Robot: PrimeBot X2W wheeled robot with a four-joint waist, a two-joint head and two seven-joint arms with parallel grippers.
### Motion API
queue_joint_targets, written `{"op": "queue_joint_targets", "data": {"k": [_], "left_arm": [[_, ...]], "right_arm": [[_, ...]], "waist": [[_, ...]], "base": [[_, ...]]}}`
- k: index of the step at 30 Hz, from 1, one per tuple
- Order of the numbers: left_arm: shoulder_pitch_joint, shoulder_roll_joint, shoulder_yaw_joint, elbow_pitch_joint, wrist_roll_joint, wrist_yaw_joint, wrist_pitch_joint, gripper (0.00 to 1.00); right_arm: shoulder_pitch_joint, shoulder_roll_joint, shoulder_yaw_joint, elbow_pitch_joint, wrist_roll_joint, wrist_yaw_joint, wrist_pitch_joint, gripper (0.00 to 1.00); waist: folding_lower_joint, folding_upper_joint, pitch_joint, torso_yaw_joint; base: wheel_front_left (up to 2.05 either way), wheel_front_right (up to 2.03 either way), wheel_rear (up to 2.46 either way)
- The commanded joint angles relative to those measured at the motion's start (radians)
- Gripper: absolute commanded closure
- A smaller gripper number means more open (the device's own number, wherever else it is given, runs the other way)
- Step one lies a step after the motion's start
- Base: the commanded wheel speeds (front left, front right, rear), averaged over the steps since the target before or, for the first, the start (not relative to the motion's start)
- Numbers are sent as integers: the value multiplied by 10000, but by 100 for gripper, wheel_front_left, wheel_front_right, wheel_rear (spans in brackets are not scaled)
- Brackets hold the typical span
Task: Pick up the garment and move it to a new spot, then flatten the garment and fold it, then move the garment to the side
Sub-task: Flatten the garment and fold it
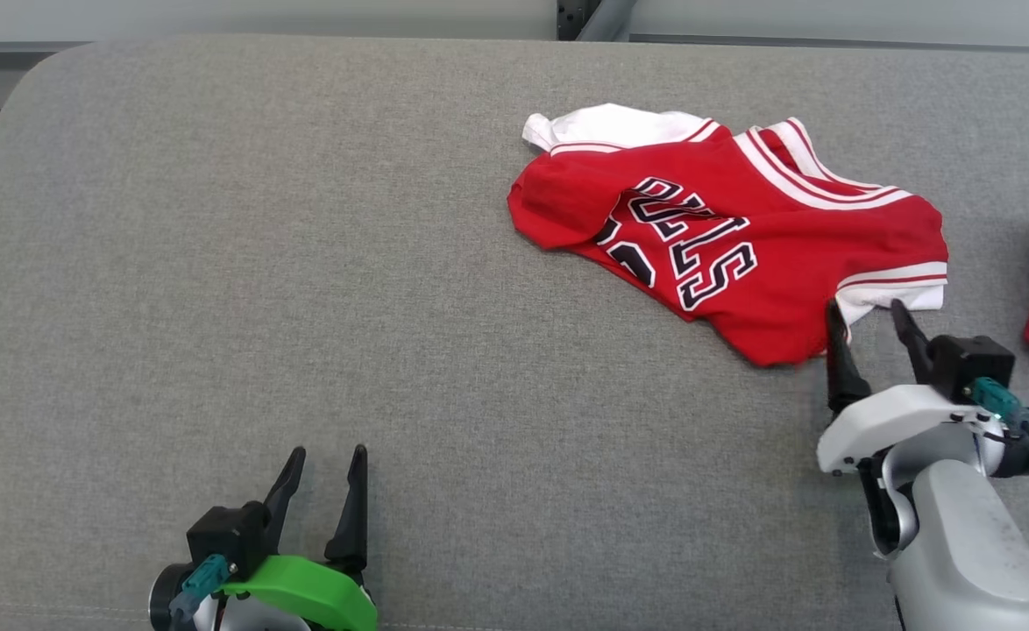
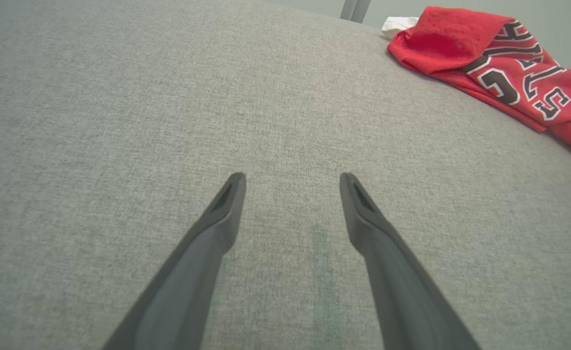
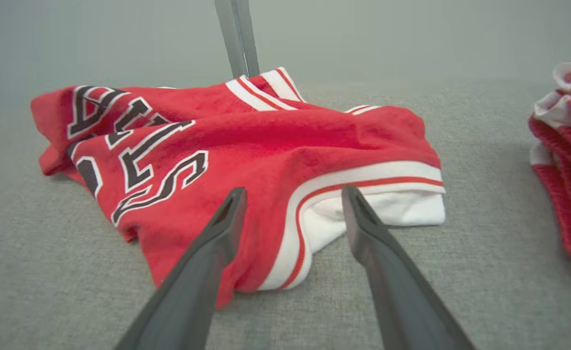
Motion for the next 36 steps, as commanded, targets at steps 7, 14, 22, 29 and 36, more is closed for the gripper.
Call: {"op": "queue_joint_targets", "data": {"k": [7, 14, 22, 29, 36], "left_arm": [[-171, 20, -62, -64, 103, -25, 4, 0], [-325, 20, -113, -34, 162, -26, 4, 0], [-560, 20, -124, -1, 233, -26, 4, 0], [-690, 20, -96, -8, 344, -26, 4, 0], [-604, 20, 46, 72, 485, -25, 5, 0]], "right_arm": [[27, -44, -1027, 337, -93, -4, -29, 0], [-606, -42, -2109, 815, -441, -4, -29, 0], [-1366, -44, -2782, 1460, -1012, -4, -29, 3], [-1777, -38, -2998, 2002, -1097, -4, -26, 28], [-1769, -38, -2792, 2008, -866, -6, -7, 100]], "waist": [[0, 0, 179, -129], [0, 0, 552, -85], [0, 0, 1006, 49], [0, 0, 1245, 113], [0, 0, 1084, 94]], "base": [[0, 0, 0], [0, 0, 0], [0, 0, 0], [0, 0, 0], [0, 0, 0]]}}
